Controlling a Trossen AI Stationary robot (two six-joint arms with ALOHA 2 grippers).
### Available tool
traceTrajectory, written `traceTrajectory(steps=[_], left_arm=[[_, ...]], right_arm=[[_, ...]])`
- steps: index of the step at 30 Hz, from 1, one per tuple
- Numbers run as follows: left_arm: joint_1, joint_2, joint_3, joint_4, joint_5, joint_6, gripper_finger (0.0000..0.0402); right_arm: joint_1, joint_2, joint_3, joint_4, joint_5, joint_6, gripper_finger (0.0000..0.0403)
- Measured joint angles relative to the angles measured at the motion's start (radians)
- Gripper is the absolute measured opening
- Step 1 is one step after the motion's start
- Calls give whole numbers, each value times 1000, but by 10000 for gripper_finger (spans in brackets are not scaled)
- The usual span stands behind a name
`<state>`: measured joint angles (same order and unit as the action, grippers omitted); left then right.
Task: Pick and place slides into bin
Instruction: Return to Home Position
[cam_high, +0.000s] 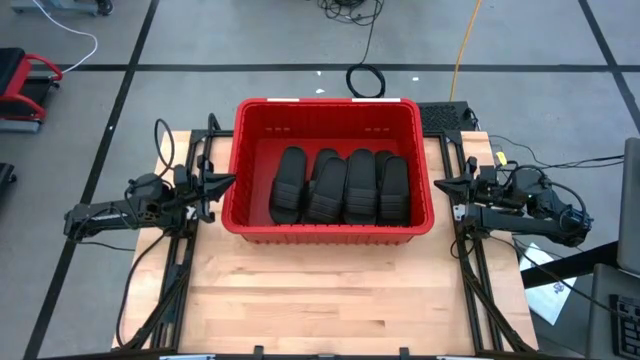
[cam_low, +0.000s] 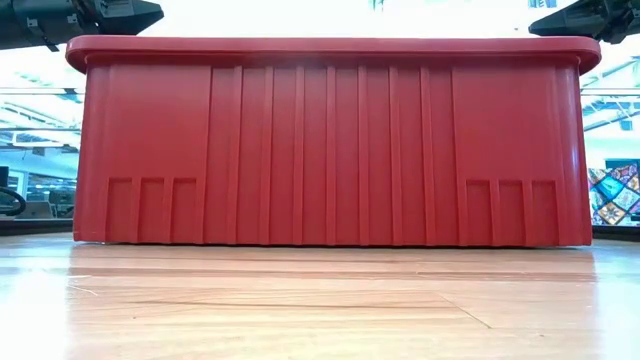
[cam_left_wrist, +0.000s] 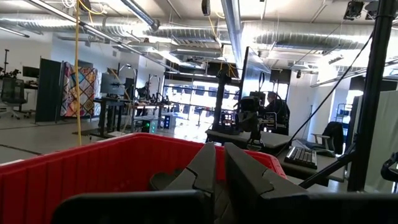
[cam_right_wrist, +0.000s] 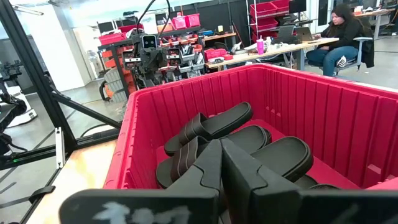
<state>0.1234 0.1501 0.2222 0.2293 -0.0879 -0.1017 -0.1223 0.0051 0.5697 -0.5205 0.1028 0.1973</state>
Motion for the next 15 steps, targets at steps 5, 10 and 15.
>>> traceTrajectory(steps=[5,10,15], left_arm=[[0,0,0,0,0,0,31],[0,0,0,0,0,0,31],[0,0,0,0,0,0,31]], right_arm=[[0,0,0,0,0,0,0],[0,0,0,0,0,0,0],[0,0,0,0,0,0,0]])
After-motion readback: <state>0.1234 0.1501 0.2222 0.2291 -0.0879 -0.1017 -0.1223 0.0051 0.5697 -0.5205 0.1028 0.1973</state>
